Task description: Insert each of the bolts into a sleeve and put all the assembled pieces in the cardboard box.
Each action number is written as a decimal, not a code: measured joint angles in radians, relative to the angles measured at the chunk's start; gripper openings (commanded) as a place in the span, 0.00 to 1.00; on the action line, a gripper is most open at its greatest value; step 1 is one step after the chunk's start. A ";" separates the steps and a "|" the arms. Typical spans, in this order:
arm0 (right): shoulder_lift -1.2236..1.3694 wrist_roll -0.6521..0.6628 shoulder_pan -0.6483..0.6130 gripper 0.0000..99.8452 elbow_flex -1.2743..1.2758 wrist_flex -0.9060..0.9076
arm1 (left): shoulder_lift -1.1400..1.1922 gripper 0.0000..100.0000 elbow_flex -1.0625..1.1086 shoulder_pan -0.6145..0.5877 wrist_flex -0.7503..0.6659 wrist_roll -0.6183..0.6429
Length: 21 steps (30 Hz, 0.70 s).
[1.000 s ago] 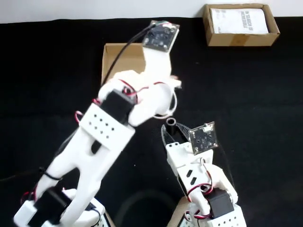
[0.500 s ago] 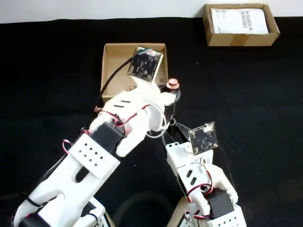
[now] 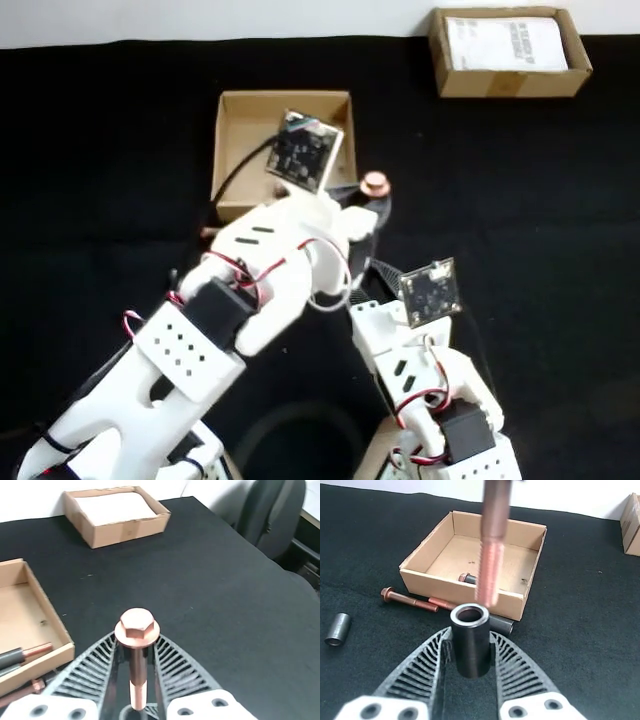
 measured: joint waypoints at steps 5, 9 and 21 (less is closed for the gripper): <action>0.000 0.000 -0.002 0.01 0.000 -0.029 | -0.003 0.01 0.018 0.011 -0.003 0.000; 0.000 0.000 -0.002 0.01 0.000 -0.029 | -0.006 0.01 0.055 0.012 -0.009 0.002; 0.000 0.000 0.000 0.01 0.041 -0.032 | -0.089 0.01 0.057 -0.040 -0.009 0.000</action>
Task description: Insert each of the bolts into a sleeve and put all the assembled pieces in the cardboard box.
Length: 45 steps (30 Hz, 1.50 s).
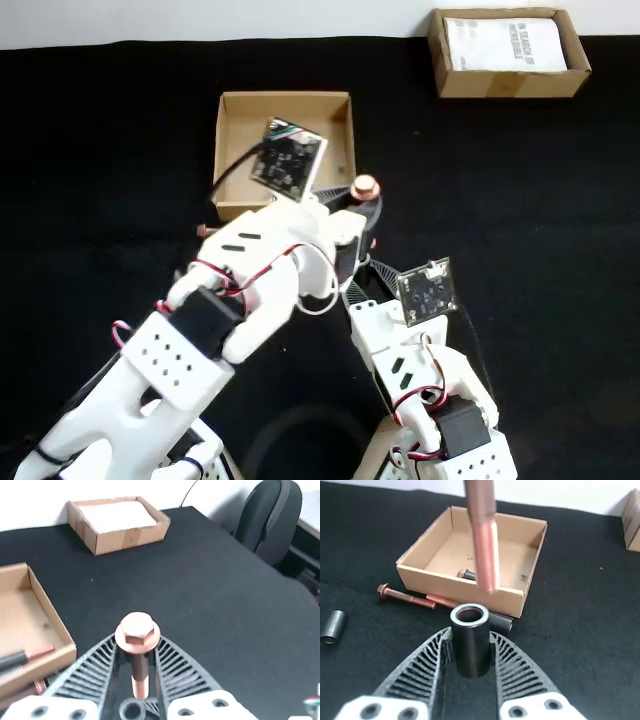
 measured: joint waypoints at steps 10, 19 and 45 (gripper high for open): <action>0.000 0.000 -0.002 0.01 0.005 -0.003 | -0.026 0.01 0.031 0.002 0.000 0.000; 0.000 0.000 -0.002 0.01 0.005 -0.003 | -0.026 0.01 0.080 0.002 -0.003 0.000; 0.002 0.002 -0.002 0.01 0.008 -0.003 | -0.026 0.26 0.216 0.003 0.121 0.000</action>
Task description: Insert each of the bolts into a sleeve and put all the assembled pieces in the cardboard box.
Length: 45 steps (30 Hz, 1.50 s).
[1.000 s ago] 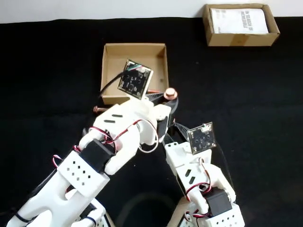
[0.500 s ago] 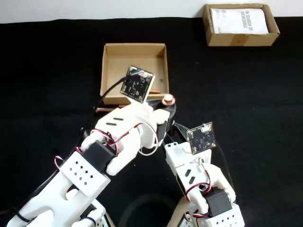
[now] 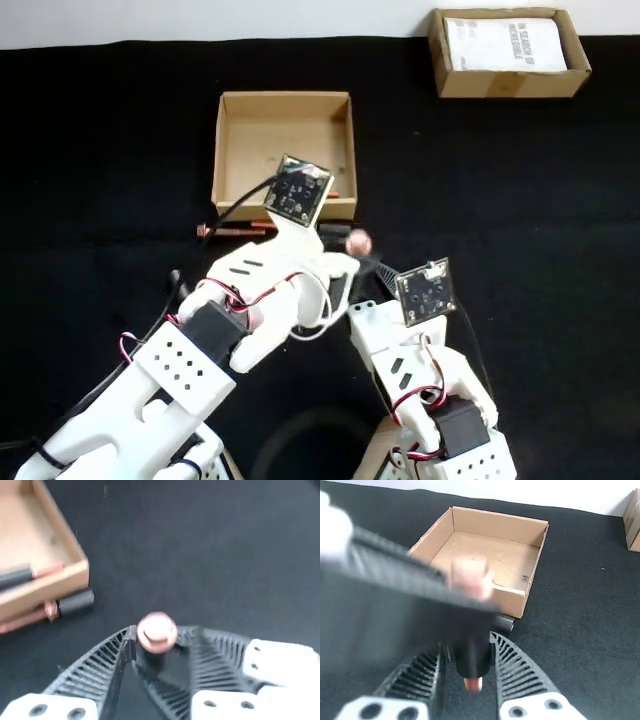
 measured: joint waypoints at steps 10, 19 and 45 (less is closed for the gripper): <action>0.000 0.000 0.092 0.01 0.025 0.000 | -0.078 0.15 -0.302 -0.002 0.371 -0.002; 0.124 -0.026 0.110 0.01 -0.127 0.043 | -0.339 0.02 -0.399 -0.132 0.470 -0.003; 1.768 0.545 0.017 0.01 -1.359 0.114 | -0.962 0.02 0.569 -0.968 0.206 0.000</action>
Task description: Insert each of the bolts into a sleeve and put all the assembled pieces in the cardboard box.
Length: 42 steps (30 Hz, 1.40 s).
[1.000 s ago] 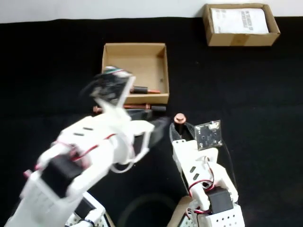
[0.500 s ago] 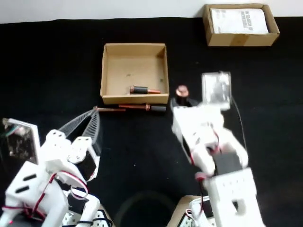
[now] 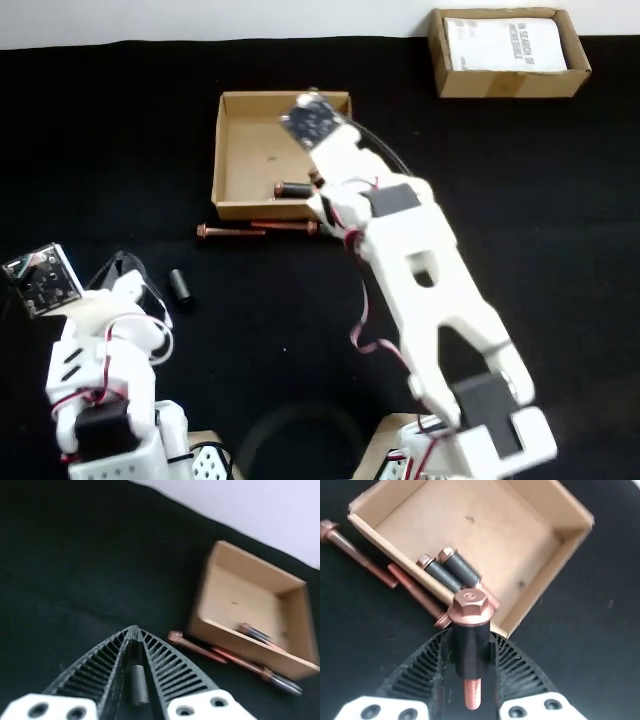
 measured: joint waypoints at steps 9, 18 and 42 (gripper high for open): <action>0.342 0.316 -0.002 0.01 -0.358 0.000 | 0.002 0.02 0.227 -0.021 -0.272 0.000; 0.666 0.555 -0.002 0.01 -0.583 0.000 | 0.002 0.02 0.229 -0.021 -0.199 0.000; 0.881 0.143 -0.049 0.21 -1.338 0.701 | 0.002 0.02 0.229 -0.021 -0.196 0.000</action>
